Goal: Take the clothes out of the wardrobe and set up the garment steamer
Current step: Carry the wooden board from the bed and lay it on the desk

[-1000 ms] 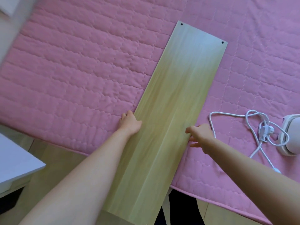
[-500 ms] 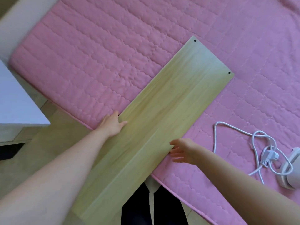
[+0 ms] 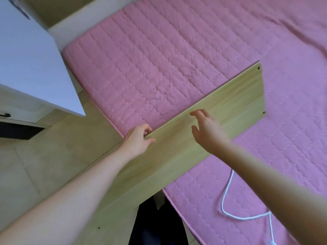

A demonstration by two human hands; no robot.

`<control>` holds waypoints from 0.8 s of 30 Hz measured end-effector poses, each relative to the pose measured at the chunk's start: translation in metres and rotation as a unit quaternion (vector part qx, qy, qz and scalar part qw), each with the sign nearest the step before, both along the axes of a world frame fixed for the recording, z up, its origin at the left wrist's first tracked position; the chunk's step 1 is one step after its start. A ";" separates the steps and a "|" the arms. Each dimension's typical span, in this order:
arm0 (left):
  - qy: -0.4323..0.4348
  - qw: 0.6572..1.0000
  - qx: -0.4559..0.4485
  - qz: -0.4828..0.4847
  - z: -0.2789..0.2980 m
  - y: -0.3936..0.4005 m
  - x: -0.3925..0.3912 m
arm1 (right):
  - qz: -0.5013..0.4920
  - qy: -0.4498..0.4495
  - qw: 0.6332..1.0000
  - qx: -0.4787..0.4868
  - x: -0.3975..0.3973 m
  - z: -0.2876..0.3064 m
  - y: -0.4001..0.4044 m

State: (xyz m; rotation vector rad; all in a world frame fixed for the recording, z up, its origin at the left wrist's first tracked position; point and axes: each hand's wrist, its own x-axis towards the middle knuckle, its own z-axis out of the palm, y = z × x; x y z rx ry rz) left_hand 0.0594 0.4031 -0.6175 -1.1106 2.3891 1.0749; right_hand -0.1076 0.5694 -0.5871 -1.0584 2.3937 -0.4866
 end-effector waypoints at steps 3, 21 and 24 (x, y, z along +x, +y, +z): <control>0.025 1.000 -0.009 -0.014 0.019 0.018 0.008 | 0.157 0.117 0.979 0.058 -0.005 0.017 -0.014; 0.137 0.976 -0.159 -0.053 0.074 0.069 0.044 | 0.314 0.245 0.913 0.087 0.029 0.042 0.025; 0.145 0.976 -0.156 -0.042 0.071 0.080 0.057 | 0.304 0.231 0.922 0.068 0.039 0.037 0.030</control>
